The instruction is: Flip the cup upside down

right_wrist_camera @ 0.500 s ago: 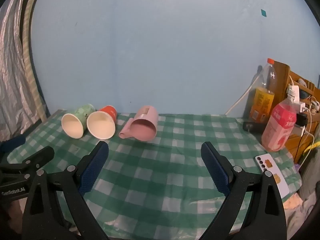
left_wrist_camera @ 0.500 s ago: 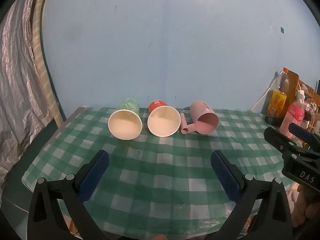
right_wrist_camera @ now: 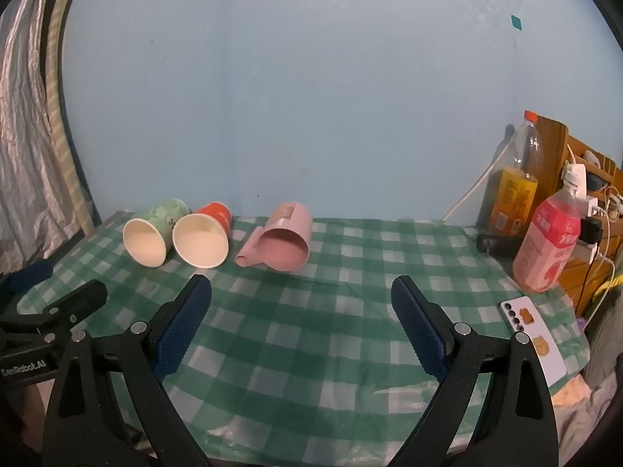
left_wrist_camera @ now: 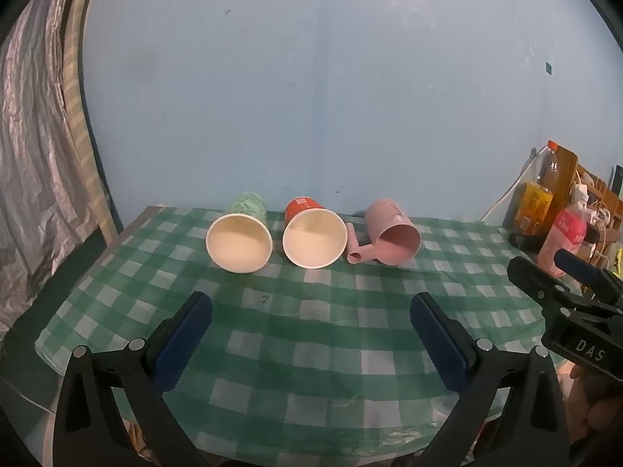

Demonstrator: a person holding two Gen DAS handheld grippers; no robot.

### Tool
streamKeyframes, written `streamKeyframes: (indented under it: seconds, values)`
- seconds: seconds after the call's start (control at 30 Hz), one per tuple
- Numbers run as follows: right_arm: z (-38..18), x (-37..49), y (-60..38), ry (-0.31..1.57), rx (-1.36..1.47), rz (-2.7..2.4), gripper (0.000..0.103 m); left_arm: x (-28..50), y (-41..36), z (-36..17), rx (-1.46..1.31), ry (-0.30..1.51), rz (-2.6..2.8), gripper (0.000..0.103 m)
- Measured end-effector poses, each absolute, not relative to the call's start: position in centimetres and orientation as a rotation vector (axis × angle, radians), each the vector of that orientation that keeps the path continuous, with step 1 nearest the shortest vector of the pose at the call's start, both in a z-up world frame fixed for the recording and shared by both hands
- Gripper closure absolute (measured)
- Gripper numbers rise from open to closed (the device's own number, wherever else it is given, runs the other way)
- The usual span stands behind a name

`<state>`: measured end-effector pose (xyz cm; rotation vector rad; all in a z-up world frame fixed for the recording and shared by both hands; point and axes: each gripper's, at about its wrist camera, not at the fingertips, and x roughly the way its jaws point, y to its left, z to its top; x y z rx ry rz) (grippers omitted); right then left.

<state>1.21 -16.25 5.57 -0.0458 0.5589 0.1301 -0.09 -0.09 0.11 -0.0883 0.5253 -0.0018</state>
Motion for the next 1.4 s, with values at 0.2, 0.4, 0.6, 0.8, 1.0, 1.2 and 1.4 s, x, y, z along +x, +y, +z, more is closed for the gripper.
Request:
streamKeyframes:
  seconds: [0.2, 0.4, 0.6, 0.8, 1.0, 1.2, 1.4]
  values:
    - [5.59, 0.97, -16.48, 0.553, -0.037, 0.132, 0.01, -0.06, -0.06, 0.17, -0.095, 0.522, -0.007, 0.001]
    - [5.5, 1.2, -16.36, 0.562, -0.037, 0.135, 0.01, -0.25, -0.11, 0.18, -0.106, 0.521, -0.026, 0.001]
    - [5.14, 1.33, -16.24, 0.571, -0.031, 0.134, 0.01, -0.19, -0.16, 0.2, -0.105, 0.521, -0.024, 0.001]
    - [5.04, 1.39, -16.2, 0.574, -0.03, 0.137, 0.01, -0.07, -0.22, 0.32, -0.106, 0.519, -0.027, 0.001]
    - [4.88, 1.4, -15.92, 0.58, -0.033, 0.14, 0.01, -0.1, -0.04, 0.28, -0.114, 0.52, -0.036, 0.0]
    - [4.89, 1.47, -15.89, 0.581, -0.032, 0.139, 0.01, -0.07, -0.06, 0.25, -0.113, 0.518, -0.036, 0.001]
    - [4.91, 1.45, -15.88, 0.583, -0.033, 0.14, 0.01, -0.08, -0.05, 0.26, -0.115, 0.521, -0.037, 0.001]
